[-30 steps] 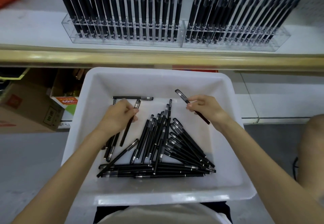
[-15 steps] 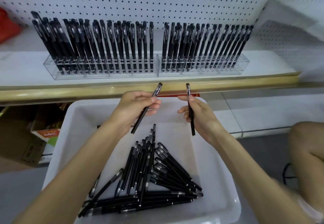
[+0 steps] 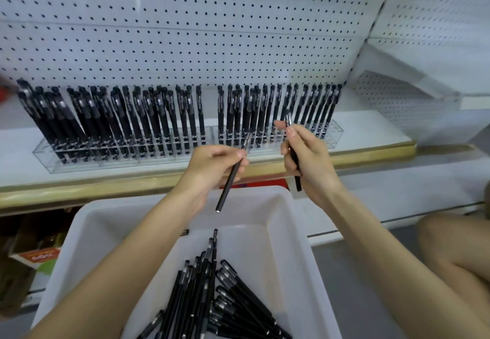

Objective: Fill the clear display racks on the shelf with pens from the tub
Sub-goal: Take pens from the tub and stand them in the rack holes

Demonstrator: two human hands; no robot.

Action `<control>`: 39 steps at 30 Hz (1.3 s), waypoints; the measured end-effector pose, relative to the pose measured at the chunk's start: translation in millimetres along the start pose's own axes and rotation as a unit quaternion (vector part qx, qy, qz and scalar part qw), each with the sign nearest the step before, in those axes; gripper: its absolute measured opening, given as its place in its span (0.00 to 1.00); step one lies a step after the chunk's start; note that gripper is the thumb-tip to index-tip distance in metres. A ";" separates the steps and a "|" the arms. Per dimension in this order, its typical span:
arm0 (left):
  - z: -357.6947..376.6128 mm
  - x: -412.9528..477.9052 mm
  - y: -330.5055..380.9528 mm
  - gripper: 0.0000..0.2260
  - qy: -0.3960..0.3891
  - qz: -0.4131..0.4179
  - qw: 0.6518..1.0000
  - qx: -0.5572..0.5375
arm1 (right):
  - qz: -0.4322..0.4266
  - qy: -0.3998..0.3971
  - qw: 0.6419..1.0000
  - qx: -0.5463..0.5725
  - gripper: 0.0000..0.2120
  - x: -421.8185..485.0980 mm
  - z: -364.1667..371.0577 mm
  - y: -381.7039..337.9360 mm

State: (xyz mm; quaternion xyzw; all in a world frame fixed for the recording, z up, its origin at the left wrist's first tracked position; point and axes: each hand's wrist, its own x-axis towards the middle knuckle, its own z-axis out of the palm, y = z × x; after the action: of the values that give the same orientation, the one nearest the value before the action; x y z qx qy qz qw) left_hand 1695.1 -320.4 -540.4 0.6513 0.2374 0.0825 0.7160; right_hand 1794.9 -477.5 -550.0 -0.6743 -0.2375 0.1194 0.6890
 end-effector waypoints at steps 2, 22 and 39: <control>0.2 4.8 4.9 0.04 -0.007 0.007 1.000 0.021 | -0.021 -0.003 1.000 -0.022 0.16 8.7 -3.5 -1.7; 0.0 34.3 18.4 0.04 -0.024 0.084 0.992 0.090 | -0.138 0.018 0.941 -0.308 0.13 86.7 -22.6 -37.9; -5.0 44.6 14.1 0.06 -0.008 0.097 0.991 0.087 | -0.217 0.093 0.926 -0.294 0.16 93.8 -12.4 -14.5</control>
State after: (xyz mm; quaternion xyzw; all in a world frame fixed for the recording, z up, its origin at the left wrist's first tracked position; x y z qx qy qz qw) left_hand 1734.5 -294.9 -537.3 0.7315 0.1738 0.1258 0.6472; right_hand 1879.3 -443.7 -519.7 -0.7867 -0.3372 -0.1715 0.4878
